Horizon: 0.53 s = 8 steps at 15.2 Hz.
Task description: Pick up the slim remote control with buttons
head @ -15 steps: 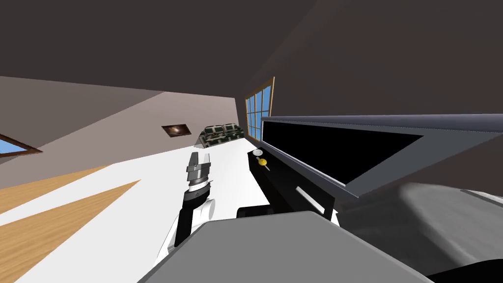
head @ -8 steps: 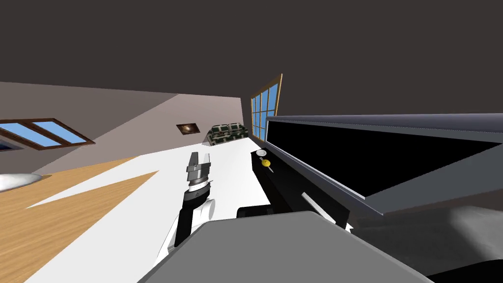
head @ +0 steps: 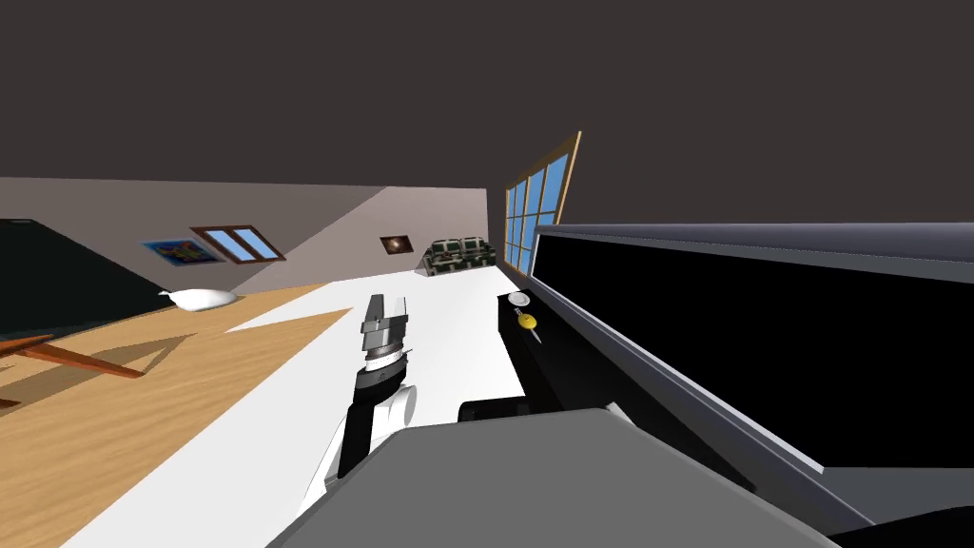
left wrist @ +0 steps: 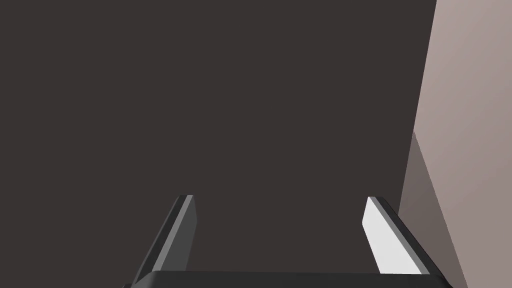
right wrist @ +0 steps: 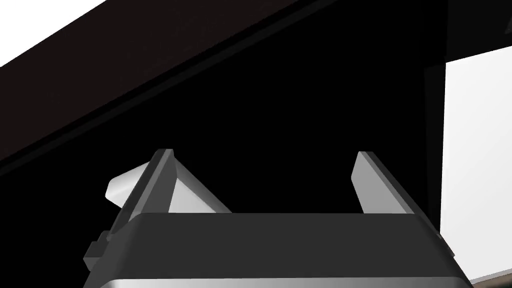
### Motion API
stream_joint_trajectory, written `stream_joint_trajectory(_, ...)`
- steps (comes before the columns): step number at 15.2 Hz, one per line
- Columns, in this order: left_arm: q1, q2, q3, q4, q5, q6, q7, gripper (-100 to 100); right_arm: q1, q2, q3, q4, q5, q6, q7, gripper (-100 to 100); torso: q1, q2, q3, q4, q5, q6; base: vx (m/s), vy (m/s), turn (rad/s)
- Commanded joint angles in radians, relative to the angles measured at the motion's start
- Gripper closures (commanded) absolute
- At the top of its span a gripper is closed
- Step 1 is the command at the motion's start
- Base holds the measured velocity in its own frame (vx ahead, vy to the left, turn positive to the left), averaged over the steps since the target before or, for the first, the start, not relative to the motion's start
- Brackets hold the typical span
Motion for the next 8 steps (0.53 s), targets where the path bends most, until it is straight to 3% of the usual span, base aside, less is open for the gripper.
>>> stream_joint_trajectory(1, 0.0, 0.0, 0.0, 0.0, 0.0, 0.0, 0.0, 0, -0.014, -0.004, 0.036, 0.05, 0.016, 0.004, 0.002, -100, 0.0, 0.0, 0.0, 0.0, 0.0, 0.0, 0.061, -0.063, 0.428)
stream_joint_trajectory(3, 0.0, 0.0, 0.0, 0.0, 0.0, 0.0, 0.0, 0, -0.023, -0.002, 0.057, 0.084, 0.025, 0.006, 0.003, -100, 0.0, -0.002, -0.001, 0.0, 0.0, 0.0, 0.054, -0.055, 0.31)
stream_joint_trajectory(5, 0.0, 0.0, 0.0, 0.0, 0.0, 0.0, 0.0, 0, -0.023, -0.002, 0.057, 0.084, 0.025, 0.006, 0.003, -100, 0.001, -0.001, -0.001, 0.0, 0.0, 0.001, 0.037, -0.043, 0.104)
stream_joint_trajectory(6, 0.0, 0.0, 0.0, 0.0, 0.0, 0.0, 0.0, 0, -0.032, 0.002, 0.077, 0.109, 0.034, 0.006, 0.005, -100, 0.002, 0.0, 0.0, 0.0, 0.0, 0.001, 0.03, -0.026, 0.143)
stream_joint_trajectory(8, 0.0, 0.0, 0.0, 0.0, 0.0, 0.0, 0.0, 0, -0.049, 0.019, 0.111, 0.147, 0.048, 0.006, 0.008, -100, 0.002, -0.001, -0.001, 0.0, 0.0, 0.0, 0.057, -0.046, 0.402)
